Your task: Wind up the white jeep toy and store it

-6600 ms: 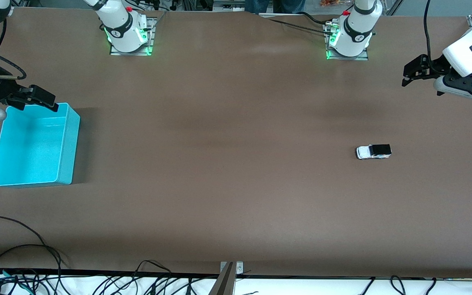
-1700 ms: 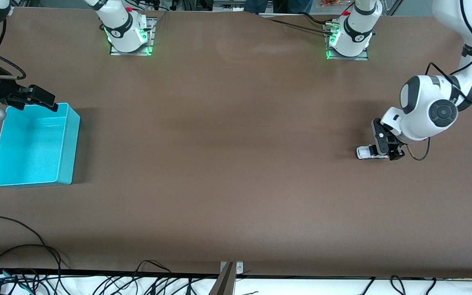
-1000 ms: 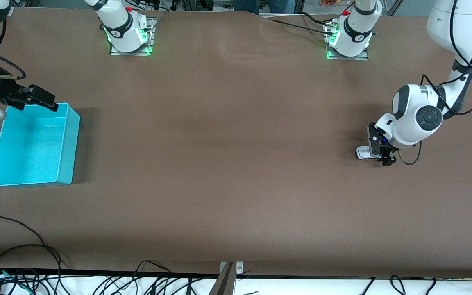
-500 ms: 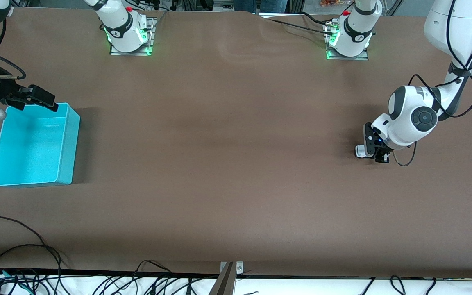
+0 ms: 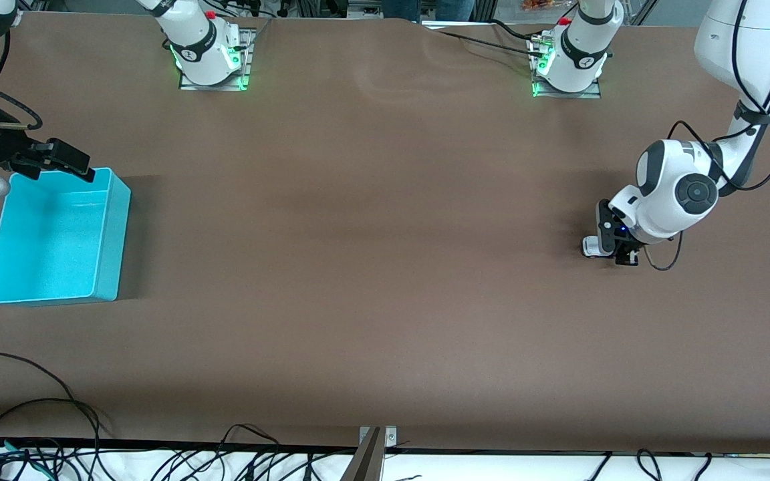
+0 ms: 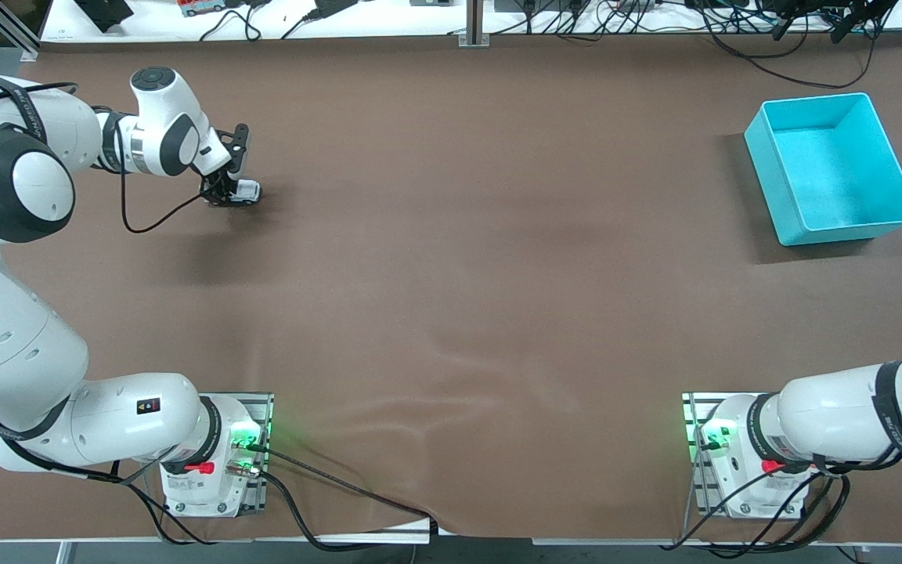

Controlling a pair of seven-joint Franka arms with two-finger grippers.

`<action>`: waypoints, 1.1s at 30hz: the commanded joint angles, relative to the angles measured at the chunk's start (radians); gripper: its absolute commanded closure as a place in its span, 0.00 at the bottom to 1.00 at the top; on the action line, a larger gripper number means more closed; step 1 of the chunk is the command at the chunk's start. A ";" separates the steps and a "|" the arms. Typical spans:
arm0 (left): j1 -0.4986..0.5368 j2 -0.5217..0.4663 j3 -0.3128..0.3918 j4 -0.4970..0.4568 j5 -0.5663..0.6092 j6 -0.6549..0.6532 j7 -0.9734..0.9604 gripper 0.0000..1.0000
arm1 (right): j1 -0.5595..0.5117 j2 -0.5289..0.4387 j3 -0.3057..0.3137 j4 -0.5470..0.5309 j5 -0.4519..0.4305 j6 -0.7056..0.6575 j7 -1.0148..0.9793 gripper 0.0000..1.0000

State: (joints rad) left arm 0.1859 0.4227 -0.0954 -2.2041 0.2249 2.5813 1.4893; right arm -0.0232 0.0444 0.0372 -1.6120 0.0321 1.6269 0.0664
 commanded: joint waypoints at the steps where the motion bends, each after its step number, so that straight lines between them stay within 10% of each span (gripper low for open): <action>1: 0.052 0.024 -0.006 0.004 0.028 -0.001 0.068 1.00 | -0.011 0.003 0.009 0.020 -0.006 -0.018 -0.010 0.00; 33: 0.346 0.080 0.000 0.076 0.059 -0.001 0.350 1.00 | -0.011 0.002 0.009 0.020 -0.006 -0.018 -0.010 0.00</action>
State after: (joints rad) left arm 0.4926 0.4562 -0.0920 -2.1511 0.2442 2.5871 1.7988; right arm -0.0234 0.0444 0.0372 -1.6120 0.0321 1.6269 0.0664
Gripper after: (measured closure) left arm 0.485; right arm 0.000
